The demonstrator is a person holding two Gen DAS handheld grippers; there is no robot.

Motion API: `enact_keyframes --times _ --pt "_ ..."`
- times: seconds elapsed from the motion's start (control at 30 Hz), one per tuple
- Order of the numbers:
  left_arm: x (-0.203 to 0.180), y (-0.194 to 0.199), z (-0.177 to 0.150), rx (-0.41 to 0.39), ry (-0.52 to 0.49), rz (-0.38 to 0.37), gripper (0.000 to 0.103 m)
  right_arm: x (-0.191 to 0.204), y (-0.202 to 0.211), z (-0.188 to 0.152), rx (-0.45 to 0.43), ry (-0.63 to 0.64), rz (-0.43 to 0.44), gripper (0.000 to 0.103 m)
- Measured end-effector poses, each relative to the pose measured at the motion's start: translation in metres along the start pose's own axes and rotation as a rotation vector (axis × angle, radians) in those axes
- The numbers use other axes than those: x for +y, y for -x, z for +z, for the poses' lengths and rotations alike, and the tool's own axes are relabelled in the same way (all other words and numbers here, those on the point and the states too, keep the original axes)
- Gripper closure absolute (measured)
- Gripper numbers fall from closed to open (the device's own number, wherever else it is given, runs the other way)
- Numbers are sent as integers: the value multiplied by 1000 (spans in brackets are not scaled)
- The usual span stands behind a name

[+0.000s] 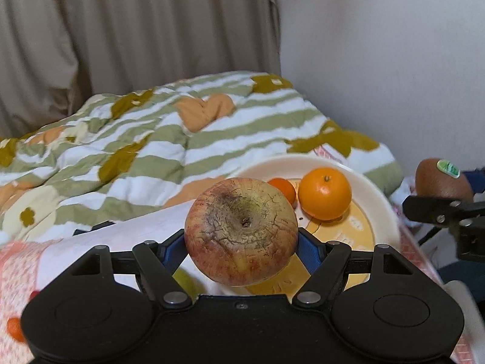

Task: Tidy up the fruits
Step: 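Carry the apple and kiwi over the cream bowl with both grippers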

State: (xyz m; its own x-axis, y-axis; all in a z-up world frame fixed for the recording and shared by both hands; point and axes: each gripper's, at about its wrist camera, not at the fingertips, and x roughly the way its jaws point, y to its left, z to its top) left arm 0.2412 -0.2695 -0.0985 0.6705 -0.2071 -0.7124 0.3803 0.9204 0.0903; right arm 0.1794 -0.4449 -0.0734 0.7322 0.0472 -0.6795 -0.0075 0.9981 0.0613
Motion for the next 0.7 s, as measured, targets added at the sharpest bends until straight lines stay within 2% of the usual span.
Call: enact_keyframes --times 0.37,0.43,0.47,0.5,0.57,0.7 --pt "-14 -44 5 47 -114 -3 24 -7 -18 0 33 -34 -37 31" --pt "-17 -45 5 51 -131 -3 21 -8 -19 0 35 -40 -44 31" --pt "-19 -42 6 26 -154 21 13 -9 -19 0 35 -44 -45 31" --pt "-22 -38 7 6 -175 42 0 -10 -19 2 34 -49 -48 31" --pt "-23 -28 9 -20 -204 69 0 -11 -18 3 29 -55 -52 31" --pt "-14 -15 6 9 -179 44 0 -13 -13 8 19 -57 -53 31"
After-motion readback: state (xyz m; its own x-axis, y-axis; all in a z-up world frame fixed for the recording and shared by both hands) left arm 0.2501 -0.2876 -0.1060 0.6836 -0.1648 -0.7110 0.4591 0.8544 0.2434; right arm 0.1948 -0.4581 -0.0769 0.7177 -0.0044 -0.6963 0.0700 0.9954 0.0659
